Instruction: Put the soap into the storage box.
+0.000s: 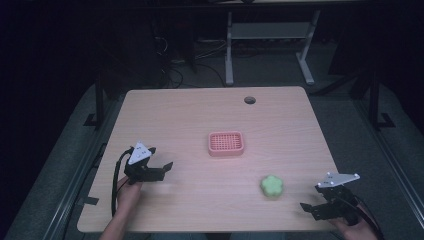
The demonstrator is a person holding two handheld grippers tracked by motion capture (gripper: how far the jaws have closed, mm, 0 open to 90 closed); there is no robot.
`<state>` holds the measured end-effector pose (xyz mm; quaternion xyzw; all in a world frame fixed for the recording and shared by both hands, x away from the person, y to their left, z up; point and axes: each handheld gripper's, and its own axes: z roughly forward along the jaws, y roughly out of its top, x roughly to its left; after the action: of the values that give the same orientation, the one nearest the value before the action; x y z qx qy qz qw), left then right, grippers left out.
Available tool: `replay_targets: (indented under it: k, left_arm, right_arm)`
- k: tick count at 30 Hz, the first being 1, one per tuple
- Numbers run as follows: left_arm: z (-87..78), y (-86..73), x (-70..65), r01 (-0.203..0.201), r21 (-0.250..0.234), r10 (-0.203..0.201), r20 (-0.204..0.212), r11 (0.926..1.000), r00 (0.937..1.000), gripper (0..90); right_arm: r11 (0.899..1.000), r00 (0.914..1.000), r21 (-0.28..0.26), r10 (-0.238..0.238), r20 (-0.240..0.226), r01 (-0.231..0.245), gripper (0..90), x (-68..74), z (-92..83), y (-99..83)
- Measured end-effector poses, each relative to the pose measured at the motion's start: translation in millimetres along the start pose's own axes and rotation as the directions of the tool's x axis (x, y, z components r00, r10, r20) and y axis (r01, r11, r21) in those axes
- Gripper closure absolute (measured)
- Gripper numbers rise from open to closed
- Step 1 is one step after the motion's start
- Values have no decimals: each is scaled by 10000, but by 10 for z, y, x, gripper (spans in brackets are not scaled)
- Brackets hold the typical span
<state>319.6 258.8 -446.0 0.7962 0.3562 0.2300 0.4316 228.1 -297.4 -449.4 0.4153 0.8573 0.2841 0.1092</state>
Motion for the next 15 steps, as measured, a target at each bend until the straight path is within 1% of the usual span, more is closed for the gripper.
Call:
replay_targets:
  k: [1,2,4,6,8,9,11,12,13,15]
  left_arm:
    - [2,-3,-3,137,-9,-137,21,9999,9999,143]
    - [2,-3,-3,137,-9,-137,21,9999,9999,143]
    - [-6,1,-4,82,8,-82,71,10000,9999,143]
    - [-7,4,-18,14,-14,-14,20,10000,10000,143]
    - [-4,3,-20,43,-31,-43,47,10000,10000,143]
    - [-4,4,-22,70,-16,-70,88,10000,9999,143]
    - [-12,8,-18,-33,-26,34,37,10000,10000,143]
    - [-12,8,-18,-33,-26,34,37,10000,10000,143]
    - [-11,6,-15,14,-15,-14,41,10000,10000,143]
    - [-7,3,-13,45,-15,-45,33,10000,10000,143]
  right_arm:
    - [10000,10000,-3,-17,-5,17,166,8,4,9]
    - [9999,9999,24,-126,-13,126,166,20,9,22]
    - [9999,9999,82,-152,-26,152,167,30,9,32]
    - [9993,9994,175,-326,-88,328,166,58,10,93]
    - [9991,9992,195,-362,-147,365,166,55,14,110]
    - [9988,9990,326,-359,-278,368,166,72,32,165]
    - [9977,9982,425,-514,-299,526,166,86,46,208]
    - [9977,9982,425,-514,-299,526,166,86,46,208]
    - [9967,9975,498,-619,-349,636,166,105,58,265]
    - [9959,9966,492,-743,-343,759,166,118,63,306]
